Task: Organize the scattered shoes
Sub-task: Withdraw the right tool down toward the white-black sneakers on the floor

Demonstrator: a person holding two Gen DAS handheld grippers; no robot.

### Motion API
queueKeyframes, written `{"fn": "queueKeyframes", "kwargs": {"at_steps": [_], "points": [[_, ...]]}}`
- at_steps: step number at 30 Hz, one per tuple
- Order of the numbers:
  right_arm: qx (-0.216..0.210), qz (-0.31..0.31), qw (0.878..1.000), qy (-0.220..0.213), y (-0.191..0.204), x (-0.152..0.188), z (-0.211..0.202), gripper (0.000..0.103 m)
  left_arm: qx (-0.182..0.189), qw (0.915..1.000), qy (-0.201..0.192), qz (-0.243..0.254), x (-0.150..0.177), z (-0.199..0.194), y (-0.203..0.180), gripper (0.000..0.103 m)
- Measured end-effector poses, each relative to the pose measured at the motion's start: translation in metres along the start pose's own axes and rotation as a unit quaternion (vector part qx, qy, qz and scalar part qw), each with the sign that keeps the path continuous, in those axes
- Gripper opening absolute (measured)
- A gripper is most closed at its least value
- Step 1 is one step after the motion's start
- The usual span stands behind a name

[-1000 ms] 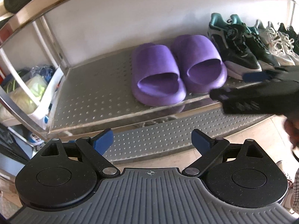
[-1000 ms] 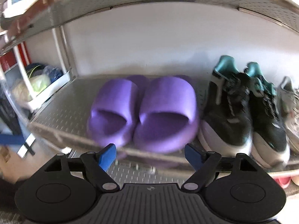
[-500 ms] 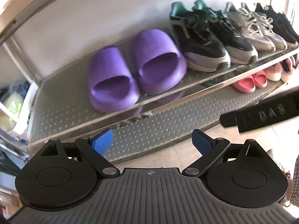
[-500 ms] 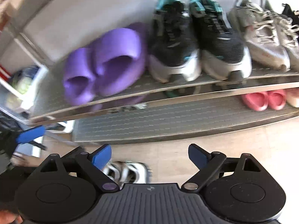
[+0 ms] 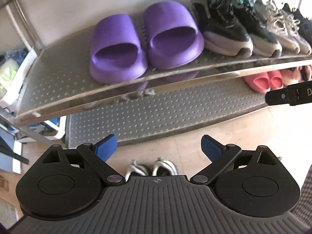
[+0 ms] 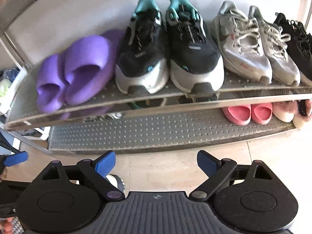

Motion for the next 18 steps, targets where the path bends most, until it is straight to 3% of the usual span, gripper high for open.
{"fn": "queueKeyframes", "kwargs": {"at_steps": [10, 14, 18], "points": [[-0.042, -0.002, 0.999, 0.008, 0.036, -0.005, 0.003, 0.092, -0.016, 0.9990, 0.027, -0.031, 0.043, 0.006, 0.049, 0.096], [-0.034, -0.035, 0.999, 0.015, 0.060, 0.002, 0.011, 0.093, -0.010, 0.9976, 0.036, -0.059, 0.057, 0.003, 0.073, 0.096], [-0.004, -0.076, 0.997, 0.016, 0.084, 0.012, 0.025, 0.093, 0.013, 0.9955, 0.020, -0.091, 0.058, -0.014, 0.097, 0.096]]}}
Point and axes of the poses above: each gripper's, at about its wrist camera, not at the fingertips, and z roughly the way its jaws point, y to its left, x to its underside, the point moved 8 cm from there along z, roughly the way its jaws point, and after that the axes turned 13 degrees about y, right-handed, at the moved point
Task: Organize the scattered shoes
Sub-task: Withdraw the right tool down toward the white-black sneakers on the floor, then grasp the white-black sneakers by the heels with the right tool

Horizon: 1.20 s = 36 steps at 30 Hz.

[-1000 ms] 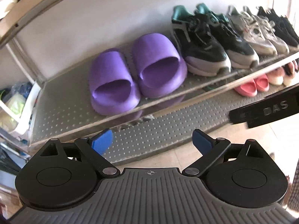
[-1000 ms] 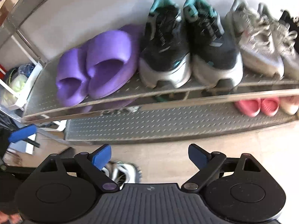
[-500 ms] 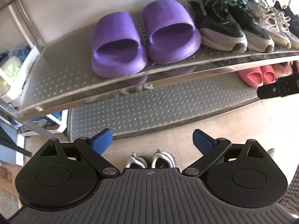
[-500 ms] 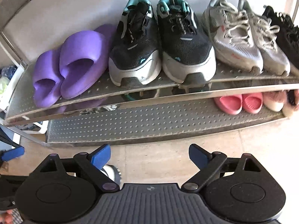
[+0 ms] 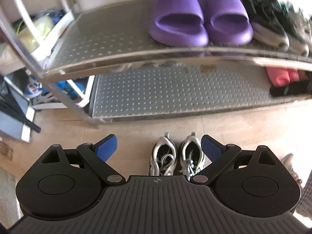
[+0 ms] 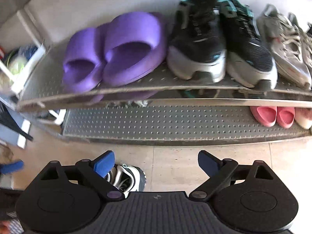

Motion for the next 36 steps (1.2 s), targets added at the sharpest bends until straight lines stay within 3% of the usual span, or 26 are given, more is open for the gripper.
{"fn": "queueKeyframes", "kwargs": {"at_steps": [7, 10, 19, 21, 24, 27, 30, 32, 36], "points": [[-0.015, -0.034, 0.999, 0.038, 0.038, 0.007, 0.021, 0.093, 0.012, 0.9988, -0.023, -0.040, -0.015, -0.026, 0.027, 0.096], [-0.025, -0.035, 0.998, 0.042, 0.050, 0.003, 0.023, 0.093, 0.033, 0.9981, -0.029, -0.044, -0.023, -0.029, 0.024, 0.096], [-0.060, -0.020, 0.996, 0.064, 0.069, 0.004, 0.036, 0.090, -0.020, 0.9991, -0.016, -0.034, -0.018, -0.018, 0.031, 0.097], [-0.071, -0.015, 0.995, 0.070, 0.072, 0.009, 0.046, 0.082, -0.034, 0.9985, -0.030, -0.031, -0.017, -0.024, 0.037, 0.097], [-0.101, -0.003, 0.989, 0.105, 0.083, 0.023, 0.074, 0.067, -0.050, 0.9985, -0.010, -0.019, -0.010, -0.010, 0.047, 0.093], [-0.101, -0.014, 0.984, 0.144, 0.099, 0.041, 0.101, 0.064, -0.038, 0.9989, 0.028, 0.001, -0.004, 0.010, 0.048, 0.085], [-0.083, -0.022, 0.981, 0.174, 0.107, 0.054, 0.127, 0.064, -0.040, 0.9954, 0.063, 0.060, 0.009, 0.023, 0.040, 0.084], [-0.069, -0.016, 0.978, 0.198, 0.109, 0.060, 0.149, 0.064, -0.069, 0.9900, 0.070, 0.101, 0.017, 0.026, 0.041, 0.092], [-0.052, 0.003, 0.972, 0.227, 0.112, 0.063, 0.193, 0.064, -0.116, 0.9788, 0.088, 0.144, 0.030, 0.035, 0.053, 0.094]]}}
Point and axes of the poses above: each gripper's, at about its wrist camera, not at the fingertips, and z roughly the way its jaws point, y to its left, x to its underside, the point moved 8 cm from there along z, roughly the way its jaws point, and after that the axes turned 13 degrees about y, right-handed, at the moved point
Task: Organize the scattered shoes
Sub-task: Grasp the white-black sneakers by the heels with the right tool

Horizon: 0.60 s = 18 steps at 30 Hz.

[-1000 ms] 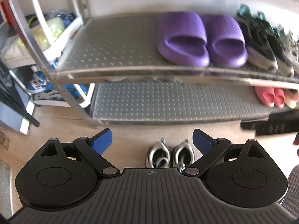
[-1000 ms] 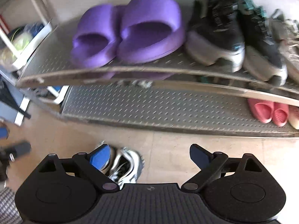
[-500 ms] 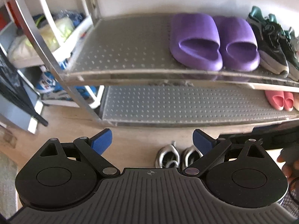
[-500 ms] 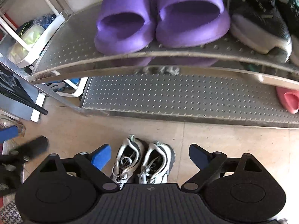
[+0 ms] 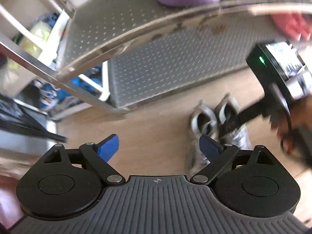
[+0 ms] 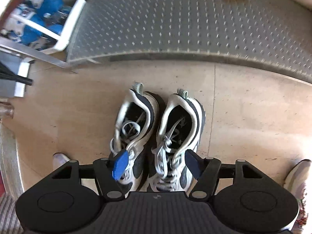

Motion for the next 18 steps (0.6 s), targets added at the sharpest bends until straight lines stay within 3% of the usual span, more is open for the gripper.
{"fn": "queueKeyframes", "kwargs": {"at_steps": [7, 12, 15, 16, 17, 18], "points": [[-0.006, 0.038, 0.999, 0.004, 0.001, -0.028, 0.045, 0.067, 0.005, 0.9993, 0.028, -0.024, 0.012, 0.021, 0.016, 0.094], [0.023, 0.030, 0.999, -0.010, 0.008, -0.043, 0.080, 0.068, 0.025, 0.9963, -0.008, -0.082, 0.004, 0.002, 0.032, 0.094], [0.068, 0.010, 0.997, -0.047, 0.013, -0.049, 0.090, 0.076, 0.038, 0.9935, -0.022, -0.105, -0.002, -0.008, 0.037, 0.095], [0.079, 0.001, 0.995, -0.055, 0.015, -0.050, 0.092, 0.074, 0.042, 0.9929, -0.024, -0.109, -0.003, -0.009, 0.038, 0.095], [0.087, -0.004, 0.994, -0.062, 0.017, -0.050, 0.092, 0.066, 0.045, 0.9921, -0.025, -0.115, -0.003, -0.011, 0.040, 0.095], [0.097, -0.009, 0.992, -0.074, 0.018, -0.049, 0.089, 0.049, 0.049, 0.9911, -0.026, -0.120, -0.004, -0.013, 0.041, 0.095]]}}
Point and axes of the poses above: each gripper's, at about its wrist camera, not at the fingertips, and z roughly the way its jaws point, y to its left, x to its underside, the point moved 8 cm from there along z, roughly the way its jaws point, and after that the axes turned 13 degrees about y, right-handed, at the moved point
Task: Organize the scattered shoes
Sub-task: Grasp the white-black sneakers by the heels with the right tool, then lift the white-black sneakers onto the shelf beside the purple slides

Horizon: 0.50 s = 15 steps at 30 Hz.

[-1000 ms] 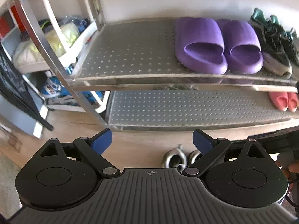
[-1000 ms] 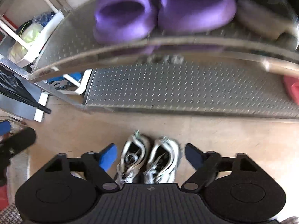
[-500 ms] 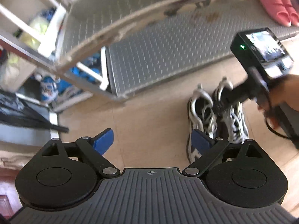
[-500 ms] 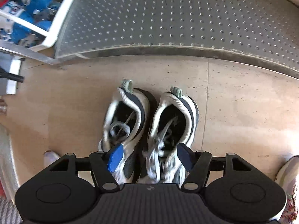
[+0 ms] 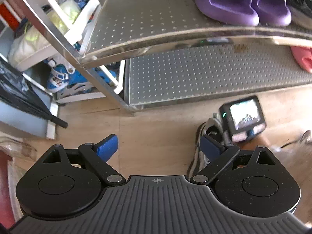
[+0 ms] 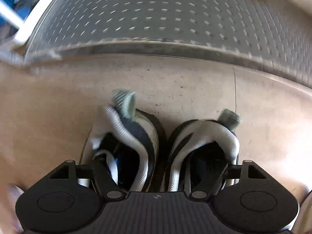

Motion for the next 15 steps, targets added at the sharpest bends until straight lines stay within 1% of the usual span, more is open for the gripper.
{"fn": "queueKeyframes", "kwargs": {"at_steps": [1, 2, 3, 6, 9, 10, 12, 14, 15], "points": [[0.003, 0.004, 1.000, -0.009, -0.002, 0.001, -0.003, 0.040, 0.001, 1.0000, -0.001, -0.003, -0.001, -0.001, 0.001, 0.095], [0.000, 0.007, 1.000, -0.015, -0.004, 0.002, -0.008, 0.027, 0.001, 1.0000, -0.004, -0.004, -0.002, -0.003, 0.002, 0.095], [-0.015, 0.011, 1.000, -0.017, -0.006, 0.006, -0.014, 0.025, 0.001, 0.9999, -0.010, -0.005, -0.003, -0.007, 0.005, 0.095], [-0.064, 0.014, 0.997, -0.029, -0.009, 0.021, -0.039, 0.023, 0.003, 0.9994, -0.030, -0.015, -0.005, -0.019, 0.014, 0.095], [-0.093, -0.028, 0.992, -0.080, 0.005, 0.052, -0.086, 0.023, 0.002, 0.9981, -0.051, -0.036, -0.004, -0.031, 0.029, 0.095], [-0.099, -0.042, 0.989, -0.104, 0.010, 0.063, -0.107, 0.022, 0.001, 0.9972, -0.059, -0.046, -0.003, -0.035, 0.036, 0.095], [-0.106, -0.053, 0.984, -0.131, 0.016, 0.072, -0.129, 0.022, -0.001, 0.9952, -0.075, -0.063, -0.002, -0.043, 0.047, 0.095], [-0.120, -0.063, 0.974, -0.181, 0.023, 0.079, -0.174, 0.022, 0.001, 0.9918, -0.096, -0.085, 0.000, -0.052, 0.063, 0.095], [-0.123, -0.065, 0.972, -0.191, 0.024, 0.078, -0.184, 0.022, 0.003, 0.9900, -0.105, -0.095, 0.001, -0.056, 0.069, 0.095]]}}
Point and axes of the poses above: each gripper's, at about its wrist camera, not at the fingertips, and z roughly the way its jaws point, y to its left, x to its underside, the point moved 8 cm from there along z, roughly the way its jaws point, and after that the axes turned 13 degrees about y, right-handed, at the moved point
